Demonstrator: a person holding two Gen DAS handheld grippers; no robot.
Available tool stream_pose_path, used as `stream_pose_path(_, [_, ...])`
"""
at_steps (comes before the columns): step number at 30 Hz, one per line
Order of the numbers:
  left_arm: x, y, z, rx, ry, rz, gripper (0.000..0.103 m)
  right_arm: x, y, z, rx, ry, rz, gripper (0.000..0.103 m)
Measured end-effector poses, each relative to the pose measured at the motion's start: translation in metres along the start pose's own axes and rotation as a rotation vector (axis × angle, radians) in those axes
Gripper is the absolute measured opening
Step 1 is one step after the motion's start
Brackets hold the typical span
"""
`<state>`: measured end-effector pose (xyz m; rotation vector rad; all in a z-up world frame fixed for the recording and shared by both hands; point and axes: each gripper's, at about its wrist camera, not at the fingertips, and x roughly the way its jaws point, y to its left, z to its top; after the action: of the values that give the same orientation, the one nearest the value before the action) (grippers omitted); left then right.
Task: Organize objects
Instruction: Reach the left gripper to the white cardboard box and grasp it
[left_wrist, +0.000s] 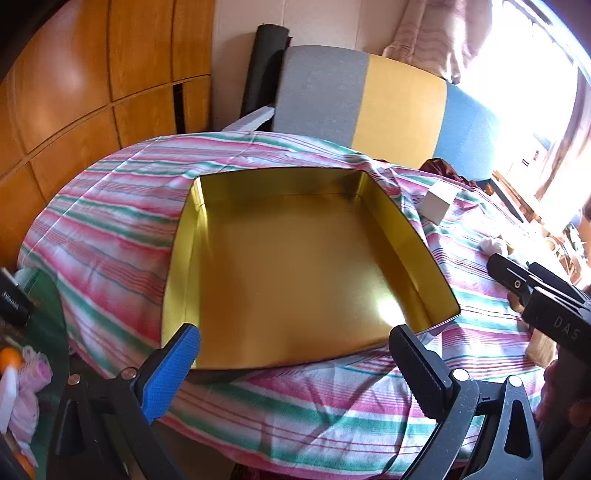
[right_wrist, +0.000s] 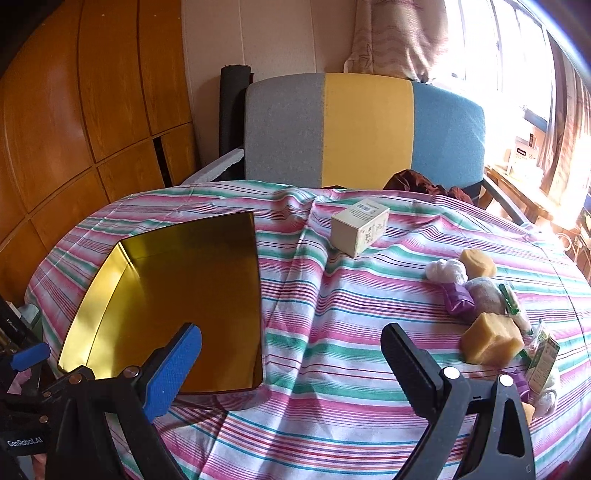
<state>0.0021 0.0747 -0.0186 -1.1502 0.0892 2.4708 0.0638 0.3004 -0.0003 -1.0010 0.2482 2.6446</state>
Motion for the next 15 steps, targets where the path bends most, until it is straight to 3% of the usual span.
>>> stream_pose_path(3, [-0.001,-0.008,0.014,0.008,-0.020,-0.052,0.103,0.000,-0.032,0.008,0.043,0.000,-0.035,0.099])
stream_pose_path(12, [0.017,-0.066,0.076,0.164,-0.068,-0.149,0.103,0.000,-0.139,0.026,0.144,-0.023,-0.170,0.100])
stream_pose_path(15, [0.032,-0.094,0.098,0.188,-0.047,-0.231,0.103,0.003,-0.168,0.025,0.184,-0.034,-0.170,0.100])
